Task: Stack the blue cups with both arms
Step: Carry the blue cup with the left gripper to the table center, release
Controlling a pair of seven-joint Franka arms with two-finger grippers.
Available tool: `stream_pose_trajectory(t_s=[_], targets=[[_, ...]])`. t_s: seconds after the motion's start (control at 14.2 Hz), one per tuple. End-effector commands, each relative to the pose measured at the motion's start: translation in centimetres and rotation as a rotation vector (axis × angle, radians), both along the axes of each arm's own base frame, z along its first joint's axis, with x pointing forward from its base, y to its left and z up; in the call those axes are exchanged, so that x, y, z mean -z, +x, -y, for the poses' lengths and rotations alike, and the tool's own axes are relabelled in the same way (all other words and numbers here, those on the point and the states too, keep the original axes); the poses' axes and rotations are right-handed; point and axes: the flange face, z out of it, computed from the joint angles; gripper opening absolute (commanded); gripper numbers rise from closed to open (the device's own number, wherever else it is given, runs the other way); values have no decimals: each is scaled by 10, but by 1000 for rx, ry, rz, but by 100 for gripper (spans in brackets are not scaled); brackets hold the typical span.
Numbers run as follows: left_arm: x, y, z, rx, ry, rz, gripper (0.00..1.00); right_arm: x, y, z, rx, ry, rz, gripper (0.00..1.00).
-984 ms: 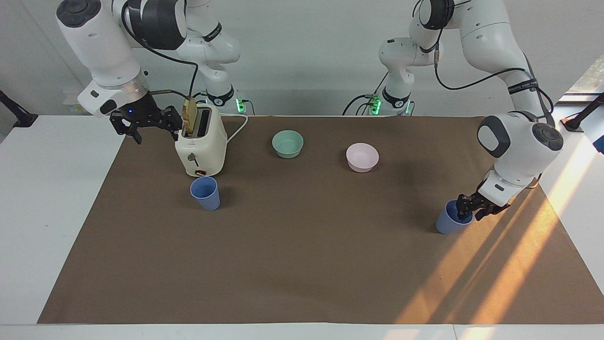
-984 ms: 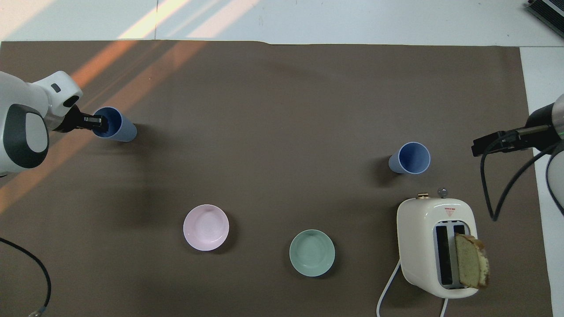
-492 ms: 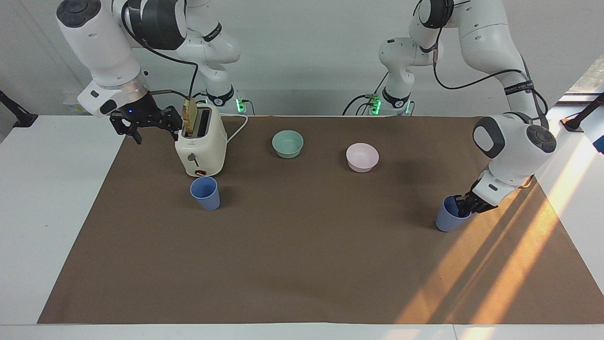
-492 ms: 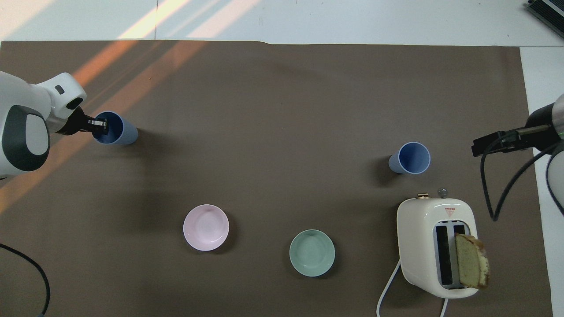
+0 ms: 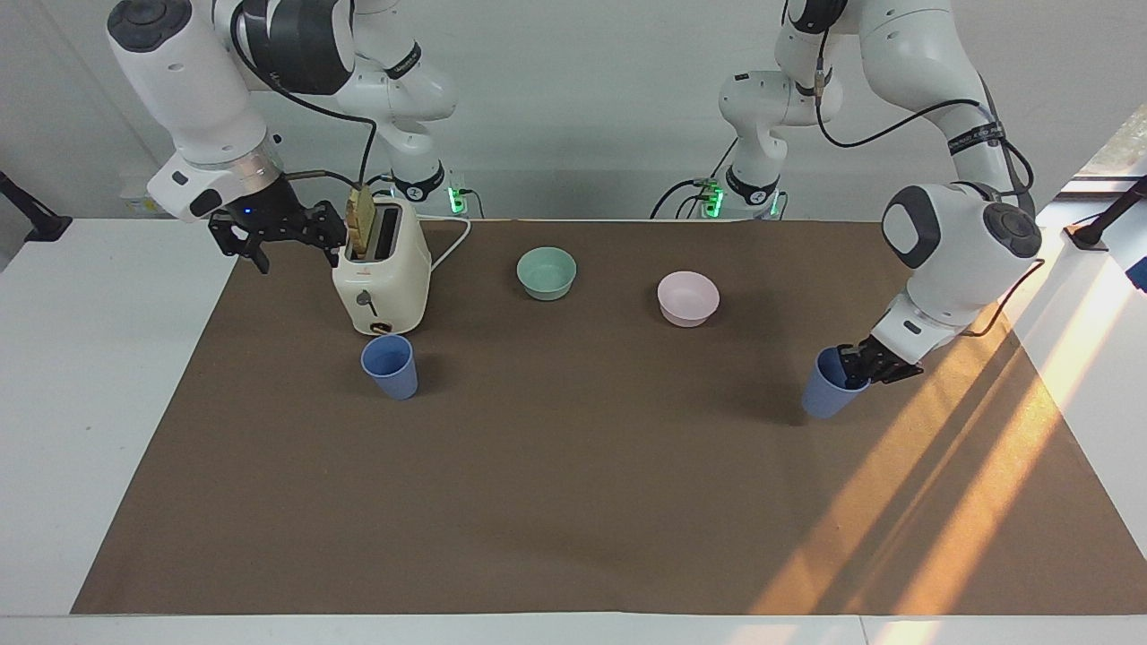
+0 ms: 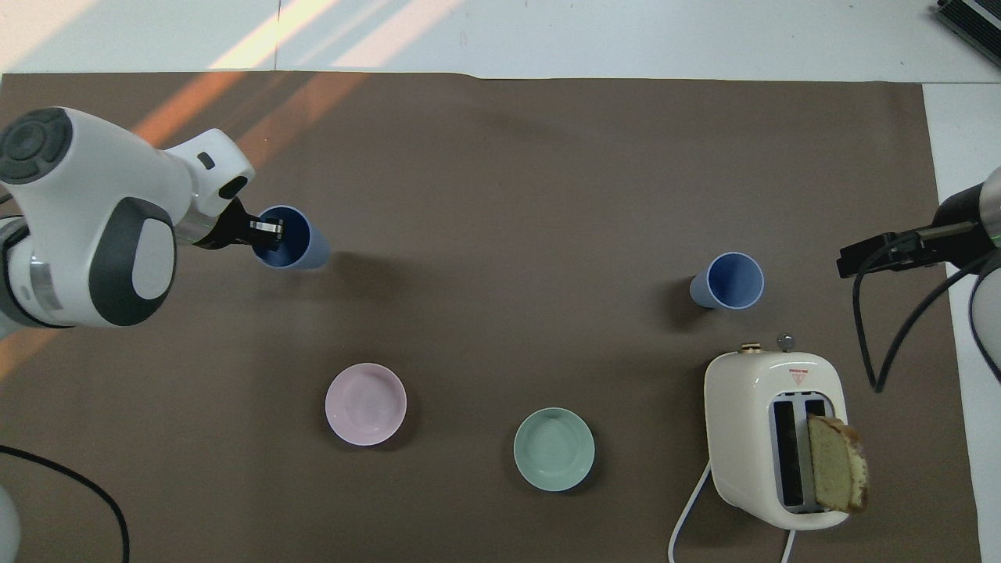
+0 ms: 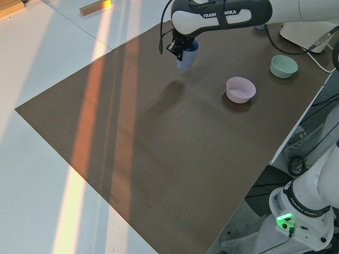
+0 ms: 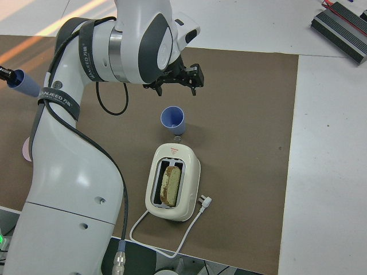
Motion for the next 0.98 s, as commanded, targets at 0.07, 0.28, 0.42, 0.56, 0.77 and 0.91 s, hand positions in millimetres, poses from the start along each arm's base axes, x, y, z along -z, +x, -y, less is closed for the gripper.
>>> stream_pose_trajectory(t_s=[0.07,0.28,0.42,0.56,0.77,0.91], targets=[[5,-32,62,-56,-8,44,0,-1,-5,0,18,21,16,100],[14,-50,112,-75,-20,54,0,-1,-5,1,20,21,15,100],[25,-61,144,-111,-13,60,0,-1,-6,1,20,21,8,100],[28,-70,162,-105,-26,58,0,-3,-6,-2,9,21,17,100],[48,-77,178,-78,-27,25,0,-1,-5,-7,-5,22,24,100],[48,-77,179,-72,-30,27,16,-1,-3,-8,-5,22,45,100]])
